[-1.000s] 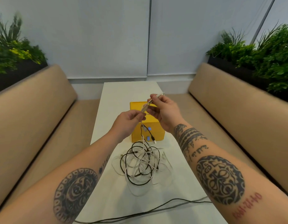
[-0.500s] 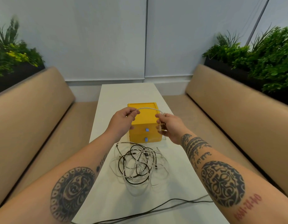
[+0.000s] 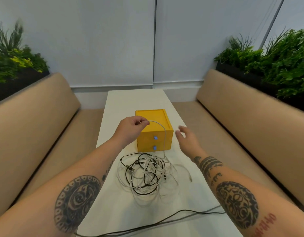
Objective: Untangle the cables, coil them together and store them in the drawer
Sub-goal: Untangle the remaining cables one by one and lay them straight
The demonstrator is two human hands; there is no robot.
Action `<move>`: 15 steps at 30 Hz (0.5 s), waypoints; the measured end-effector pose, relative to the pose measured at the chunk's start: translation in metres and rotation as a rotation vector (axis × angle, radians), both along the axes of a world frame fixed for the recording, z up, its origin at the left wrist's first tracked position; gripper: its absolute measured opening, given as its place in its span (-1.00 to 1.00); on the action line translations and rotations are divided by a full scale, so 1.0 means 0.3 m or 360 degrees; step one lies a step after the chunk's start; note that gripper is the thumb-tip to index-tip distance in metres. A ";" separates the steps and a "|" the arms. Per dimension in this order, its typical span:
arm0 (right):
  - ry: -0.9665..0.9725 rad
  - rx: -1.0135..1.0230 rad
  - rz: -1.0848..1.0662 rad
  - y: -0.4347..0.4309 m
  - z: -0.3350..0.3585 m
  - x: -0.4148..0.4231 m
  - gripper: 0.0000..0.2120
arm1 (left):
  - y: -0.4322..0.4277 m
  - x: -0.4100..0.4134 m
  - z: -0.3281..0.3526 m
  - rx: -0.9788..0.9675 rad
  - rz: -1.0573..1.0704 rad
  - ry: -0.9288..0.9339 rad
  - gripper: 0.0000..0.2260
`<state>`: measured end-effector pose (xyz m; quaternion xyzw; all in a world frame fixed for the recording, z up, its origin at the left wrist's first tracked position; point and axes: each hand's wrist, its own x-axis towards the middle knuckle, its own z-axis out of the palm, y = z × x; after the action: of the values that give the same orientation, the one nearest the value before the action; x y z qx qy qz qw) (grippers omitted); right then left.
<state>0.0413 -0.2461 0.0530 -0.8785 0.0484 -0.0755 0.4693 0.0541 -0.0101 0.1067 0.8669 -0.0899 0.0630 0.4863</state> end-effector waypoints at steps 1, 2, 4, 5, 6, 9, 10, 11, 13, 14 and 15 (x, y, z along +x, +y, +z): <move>-0.0138 -0.0015 0.0143 0.048 0.044 -0.003 -0.59 | -0.009 0.000 0.004 0.0038 -0.0027 -0.0018 -0.85; -0.0216 -0.0065 0.0293 0.097 0.088 -0.006 -0.64 | -0.017 0.000 0.010 0.0074 -0.0040 -0.0035 -0.85; -0.0207 -0.0143 0.0501 0.173 0.149 -0.003 -0.71 | -0.030 -0.003 0.027 0.0134 -0.0057 -0.0086 -0.85; -0.0170 -0.0134 0.0544 0.197 0.174 0.001 -0.74 | -0.031 -0.004 0.038 0.0149 -0.0059 -0.0116 -0.84; -0.0147 -0.0128 0.0562 0.207 0.194 0.009 -0.77 | -0.027 -0.004 0.049 0.0164 -0.0061 -0.0141 -0.84; -0.0224 -0.0391 0.0630 0.173 0.229 0.028 -0.75 | 0.028 -0.003 0.069 0.0343 -0.0042 -0.0193 -0.84; -0.0263 -0.0549 0.0640 0.148 0.235 0.032 -0.74 | 0.057 -0.002 0.071 0.0402 -0.0025 -0.0201 -0.83; -0.0304 -0.0717 0.0633 0.124 0.238 0.038 -0.74 | 0.087 0.001 0.069 0.0439 -0.0012 -0.0194 -0.83; -0.0388 -0.0978 0.0638 0.090 0.239 0.051 -0.73 | 0.129 -0.005 0.064 0.0508 -0.0016 -0.0167 -0.83; -0.0425 -0.1066 0.0648 0.083 0.243 0.057 -0.73 | 0.145 -0.010 0.061 0.0541 -0.0007 -0.0172 -0.84; -0.0451 -0.1117 0.0651 0.079 0.256 0.060 -0.72 | 0.160 -0.013 0.061 0.0552 0.0019 -0.0189 -0.84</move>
<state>0.0594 -0.2225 0.1297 -0.9573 -0.2203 -0.1126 0.1494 0.0501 0.0380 0.1249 0.9330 -0.1229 0.1004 0.3231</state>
